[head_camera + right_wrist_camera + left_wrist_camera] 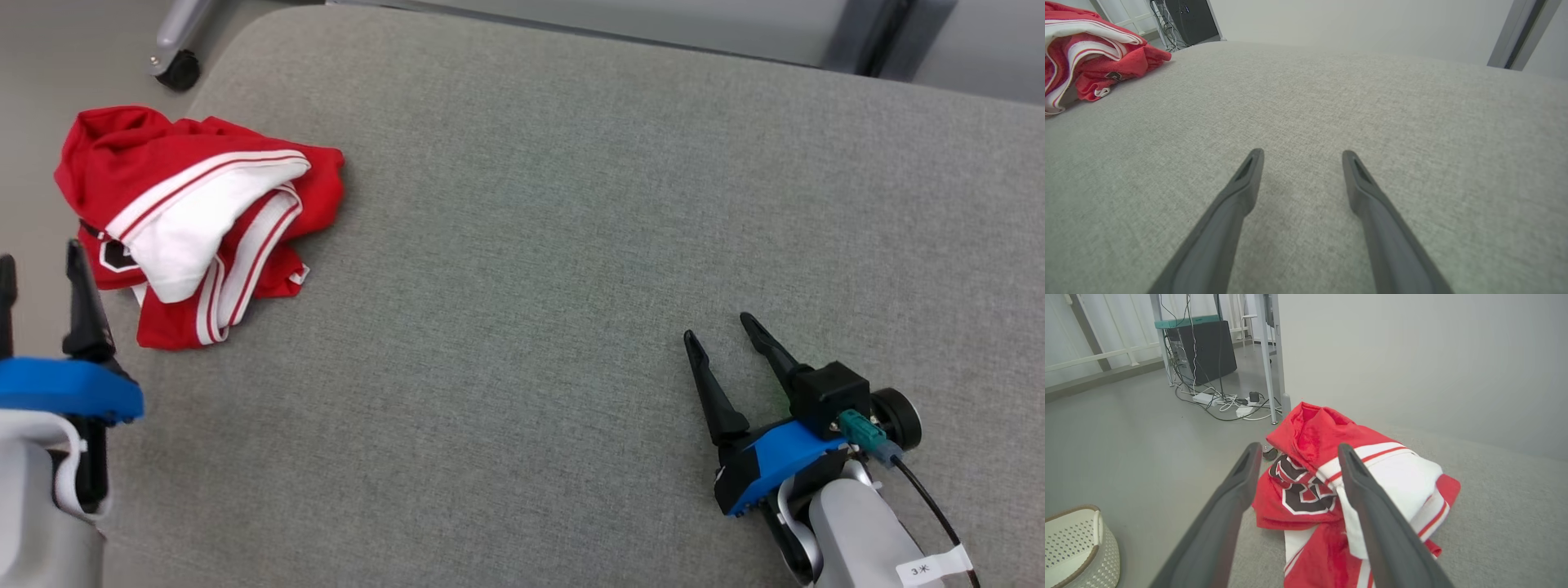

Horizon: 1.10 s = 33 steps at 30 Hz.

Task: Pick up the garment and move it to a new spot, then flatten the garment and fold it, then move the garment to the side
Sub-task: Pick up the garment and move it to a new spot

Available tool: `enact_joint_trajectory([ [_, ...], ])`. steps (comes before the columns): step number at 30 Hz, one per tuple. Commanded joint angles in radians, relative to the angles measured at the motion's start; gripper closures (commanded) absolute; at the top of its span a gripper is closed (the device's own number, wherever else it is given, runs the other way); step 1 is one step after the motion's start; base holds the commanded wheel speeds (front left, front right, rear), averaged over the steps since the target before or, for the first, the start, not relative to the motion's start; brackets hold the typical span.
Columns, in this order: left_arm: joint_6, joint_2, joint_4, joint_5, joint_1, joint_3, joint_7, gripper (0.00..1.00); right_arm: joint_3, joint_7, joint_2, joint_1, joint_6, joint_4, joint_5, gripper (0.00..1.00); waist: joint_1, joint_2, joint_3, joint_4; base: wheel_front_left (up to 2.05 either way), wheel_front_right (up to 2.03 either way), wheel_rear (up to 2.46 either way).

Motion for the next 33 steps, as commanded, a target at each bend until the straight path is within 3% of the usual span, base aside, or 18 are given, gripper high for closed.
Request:
enact_joint_trajectory([
  [1,-0.001,0.024,0.018,-0.019,-0.038,-0.024,-0.004,0.00,-0.003,-0.003,-0.006,-0.014,0.000,-0.003,-0.007,0.00,-0.0001,0.0000,0.013,-0.008,0.00,0.00,0.00],
  [6,-0.001,0.105,0.086,-0.098,-0.134,-0.096,-0.003,0.00,0.001,-0.001,-0.009,-0.026,0.000,0.000,-0.015,0.00,-0.0001,0.0000,0.052,-0.037,0.00,0.00,0.00],
  [13,-0.001,0.211,0.213,-0.247,-0.255,-0.273,0.003,0.00,-0.010,0.002,-0.016,-0.035,-0.001,-0.003,-0.022,0.00,-0.0001,0.0000,0.112,-0.081,0.00,0.00,0.00],
  [19,0.000,0.247,0.333,-0.356,-0.330,-0.375,0.054,0.00,-0.013,0.005,-0.021,-0.037,-0.001,-0.003,-0.017,0.00,-0.0001,0.0000,0.149,-0.114,0.00,0.00,0.00],
  [20,0.000,0.247,0.346,-0.367,-0.333,-0.391,0.052,0.10,-0.015,0.005,-0.022,-0.036,-0.002,-0.003,-0.012,0.00,-0.0001,0.0000,0.151,-0.118,0.00,0.00,0.00],
  [21,0.000,0.246,0.357,-0.382,-0.337,-0.401,0.049,0.71,-0.013,0.005,-0.023,-0.033,-0.002,-0.006,-0.008,0.00,-0.0001,0.0000,0.153,-0.122,0.00,0.00,0.00],
  [22,0.000,0.247,0.366,-0.394,-0.338,-0.414,0.043,1.00,-0.013,0.006,-0.023,-0.030,-0.002,-0.007,-0.005,0.00,-0.0001,0.0000,0.154,-0.125,0.00,0.00,0.00],
  [28,0.000,0.258,0.388,-0.447,-0.347,-0.457,0.008,1.00,-0.019,0.006,-0.022,-0.013,-0.002,-0.011,0.006,0.00,-0.0001,0.0000,0.138,-0.131,0.00,0.00,0.00],
  [33,0.000,0.283,0.316,-0.448,-0.368,-0.467,-0.004,1.00,-0.009,0.005,-0.013,-0.001,-0.001,-0.014,0.022,0.00,-0.0001,0.0000,0.100,-0.131,0.00,0.00,0.00],
])
